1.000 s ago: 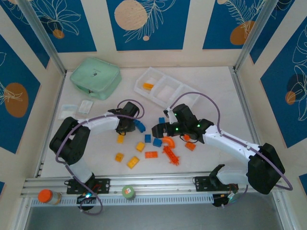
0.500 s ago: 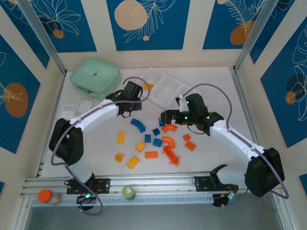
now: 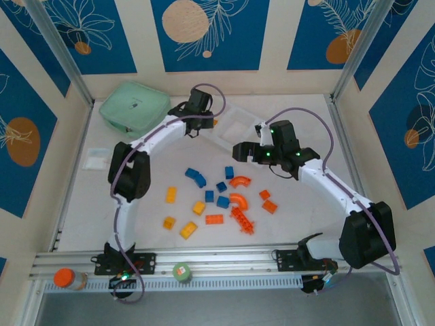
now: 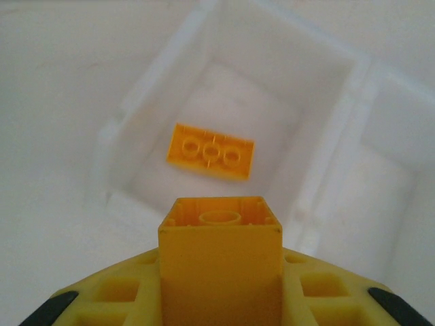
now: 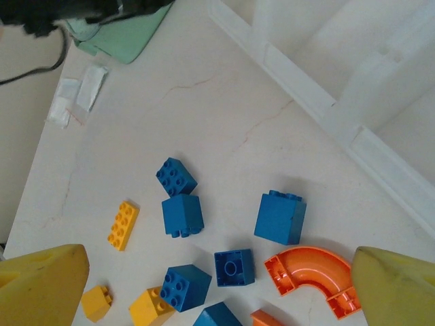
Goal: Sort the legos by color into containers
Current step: Place the lego in the container.
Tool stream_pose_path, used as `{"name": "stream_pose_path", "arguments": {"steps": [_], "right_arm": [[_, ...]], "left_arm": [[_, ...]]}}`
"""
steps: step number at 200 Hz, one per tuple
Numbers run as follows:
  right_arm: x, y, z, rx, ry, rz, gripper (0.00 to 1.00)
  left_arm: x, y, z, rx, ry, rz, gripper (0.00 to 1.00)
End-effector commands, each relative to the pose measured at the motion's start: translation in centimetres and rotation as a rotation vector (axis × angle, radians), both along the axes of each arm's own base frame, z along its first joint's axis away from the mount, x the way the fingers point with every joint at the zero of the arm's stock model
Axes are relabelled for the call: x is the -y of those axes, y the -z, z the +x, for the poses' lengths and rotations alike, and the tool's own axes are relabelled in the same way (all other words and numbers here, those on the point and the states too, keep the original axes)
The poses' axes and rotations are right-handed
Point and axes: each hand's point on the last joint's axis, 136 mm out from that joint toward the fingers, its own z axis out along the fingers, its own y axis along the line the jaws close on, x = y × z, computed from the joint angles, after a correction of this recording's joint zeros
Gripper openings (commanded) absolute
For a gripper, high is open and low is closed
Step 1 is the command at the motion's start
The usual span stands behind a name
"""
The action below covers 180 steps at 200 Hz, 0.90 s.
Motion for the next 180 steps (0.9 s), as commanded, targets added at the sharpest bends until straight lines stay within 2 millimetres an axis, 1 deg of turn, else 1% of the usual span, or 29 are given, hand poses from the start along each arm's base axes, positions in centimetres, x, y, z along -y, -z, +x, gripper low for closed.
{"name": "stream_pose_path", "arguments": {"steps": [1, 13, 24, 42, 55, 79, 93, 103, 116, 134, 148, 154, 156, 180], "right_arm": [[-0.1, -0.8, 0.3, 0.002, -0.031, 0.008, 0.99], [-0.1, -0.7, 0.5, -0.001, -0.027, 0.007, 0.99], [0.0, -0.7, 0.8, -0.003, -0.026, 0.01, 0.99], [-0.1, -0.9, 1.1, -0.004, -0.031, 0.015, 0.99], [-0.2, -1.0, 1.2, -0.005, -0.035, 0.017, 0.99], [-0.4, -1.3, 1.2, -0.007, -0.041, 0.023, 0.99], [-0.4, -1.5, 1.0, -0.002, -0.044, 0.029, 0.99], [-0.4, -1.6, 0.9, 0.001, -0.042, 0.033, 0.99], [-0.4, -1.6, 0.7, -0.004, -0.04, 0.04, 0.99], [-0.6, -1.4, -0.1, -0.02, -0.05, 0.043, 0.99], [-0.8, -0.9, -0.9, -0.032, -0.061, 0.03, 0.99], [-0.8, -0.8, -1.2, -0.034, -0.065, 0.025, 0.99], [-0.8, -0.7, -1.3, -0.036, -0.066, 0.023, 0.99], [-1.1, 0.0, -2.6, -0.055, -0.082, 0.021, 0.99]], "left_arm": [[0.8, 0.5, 2.4, -0.006, 0.044, -0.062, 0.19], [1.4, 1.1, 3.2, -0.009, 0.061, -0.08, 0.21], [1.7, 1.5, 3.7, -0.009, 0.067, -0.087, 0.27], [2.0, 1.5, 4.2, -0.004, 0.074, -0.09, 0.32], [1.7, 0.8, 4.4, 0.004, 0.072, -0.088, 0.41], [1.1, -0.9, 4.0, 0.004, 0.075, -0.105, 0.44], [1.2, -1.8, 3.5, 0.004, 0.091, -0.115, 0.49], [1.3, -2.5, 3.1, 0.002, 0.102, -0.124, 0.5], [1.1, -3.0, 2.3, -0.021, 0.102, -0.126, 0.5], [0.7, -3.5, 0.6, -0.053, 0.104, -0.139, 0.5], [0.1, -3.9, -1.1, -0.069, 0.107, -0.154, 0.51], [-0.2, -3.6, -2.0, -0.083, 0.105, -0.154, 0.51], [-0.3, -4.0, -2.2, -0.077, 0.106, -0.158, 0.51], [-2.0, -3.6, -6.0, -0.107, 0.096, -0.159, 0.52]]}}
